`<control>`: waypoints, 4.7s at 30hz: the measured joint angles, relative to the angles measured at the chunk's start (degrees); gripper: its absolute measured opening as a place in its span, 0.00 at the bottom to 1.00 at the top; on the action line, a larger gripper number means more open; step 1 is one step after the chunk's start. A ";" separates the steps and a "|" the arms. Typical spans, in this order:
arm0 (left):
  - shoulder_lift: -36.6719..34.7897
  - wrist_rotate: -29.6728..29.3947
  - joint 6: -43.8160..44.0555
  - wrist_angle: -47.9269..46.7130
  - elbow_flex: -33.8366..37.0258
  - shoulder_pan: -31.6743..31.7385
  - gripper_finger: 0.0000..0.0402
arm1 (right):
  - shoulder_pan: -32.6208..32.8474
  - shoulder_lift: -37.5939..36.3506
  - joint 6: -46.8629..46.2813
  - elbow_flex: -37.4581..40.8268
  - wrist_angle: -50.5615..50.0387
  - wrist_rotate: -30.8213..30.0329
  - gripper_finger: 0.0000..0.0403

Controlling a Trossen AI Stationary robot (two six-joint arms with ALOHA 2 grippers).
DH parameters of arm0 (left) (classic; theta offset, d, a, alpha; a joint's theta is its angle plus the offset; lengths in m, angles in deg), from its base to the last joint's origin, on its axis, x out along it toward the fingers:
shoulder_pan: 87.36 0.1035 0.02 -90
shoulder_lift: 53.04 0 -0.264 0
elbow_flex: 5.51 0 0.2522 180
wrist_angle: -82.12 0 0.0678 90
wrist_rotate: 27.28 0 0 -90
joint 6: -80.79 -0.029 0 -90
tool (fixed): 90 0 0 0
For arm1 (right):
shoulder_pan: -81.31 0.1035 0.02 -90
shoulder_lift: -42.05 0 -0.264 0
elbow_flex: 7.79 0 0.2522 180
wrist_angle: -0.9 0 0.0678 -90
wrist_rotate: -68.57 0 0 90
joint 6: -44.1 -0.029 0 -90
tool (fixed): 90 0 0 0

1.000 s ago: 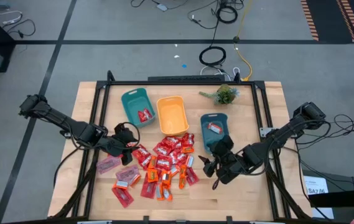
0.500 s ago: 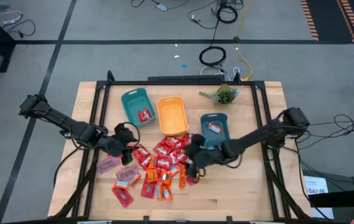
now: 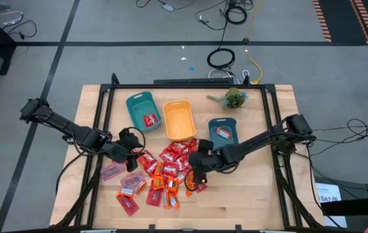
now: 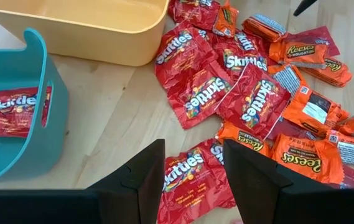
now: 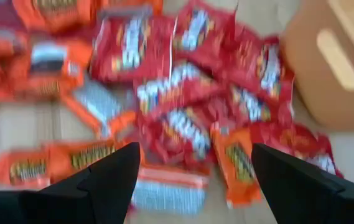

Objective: Sort candy
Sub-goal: Put the orange wrapper chocolate into the dark blue bin, then put the red wrapper candy into the yellow bin

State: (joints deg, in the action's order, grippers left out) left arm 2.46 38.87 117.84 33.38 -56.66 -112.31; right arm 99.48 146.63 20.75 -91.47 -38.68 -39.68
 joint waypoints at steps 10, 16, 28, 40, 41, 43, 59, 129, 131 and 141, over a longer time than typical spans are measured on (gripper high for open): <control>-0.02 0.00 0.00 0.24 0.00 0.00 0.43 | 0.03 1.29 7.76 0.04 -4.59 4.90 0.74; -0.02 0.00 0.02 0.22 0.00 0.00 0.43 | 0.04 1.85 22.56 0.04 -2.11 4.94 0.74; -0.02 0.00 0.02 0.60 0.00 0.02 0.43 | -0.11 6.36 35.90 0.04 0.77 7.86 0.70; -0.02 0.00 0.02 0.68 0.00 0.00 0.43 | -0.07 7.20 35.07 0.04 0.81 7.87 0.35; -0.02 0.00 0.02 0.67 0.00 0.00 0.43 | -0.09 7.16 34.51 0.04 0.78 7.86 0.32; -0.02 0.00 0.02 0.68 0.00 0.00 0.43 | -0.09 6.81 33.30 0.04 0.41 7.80 0.28; -0.01 0.00 0.02 0.71 0.00 0.00 0.43 | -0.15 -2.50 15.41 0.04 -0.22 6.43 0.10; -0.02 2.75 0.07 0.68 0.00 0.02 0.43 | -1.33 -38.58 -25.49 27.34 -6.09 -17.50 0.39; -0.02 2.75 0.05 0.69 0.00 0.02 0.43 | -1.33 -38.58 -25.47 27.33 -5.23 -17.51 0.39; -0.02 2.20 0.76 3.06 -0.68 0.02 0.43 | 0.76 -38.58 -25.53 27.29 -5.16 -17.50 0.39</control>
State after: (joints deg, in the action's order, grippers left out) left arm 2.44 41.07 118.60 36.44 -57.34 -112.29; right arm 100.24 108.05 -4.78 -64.18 -43.84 -57.17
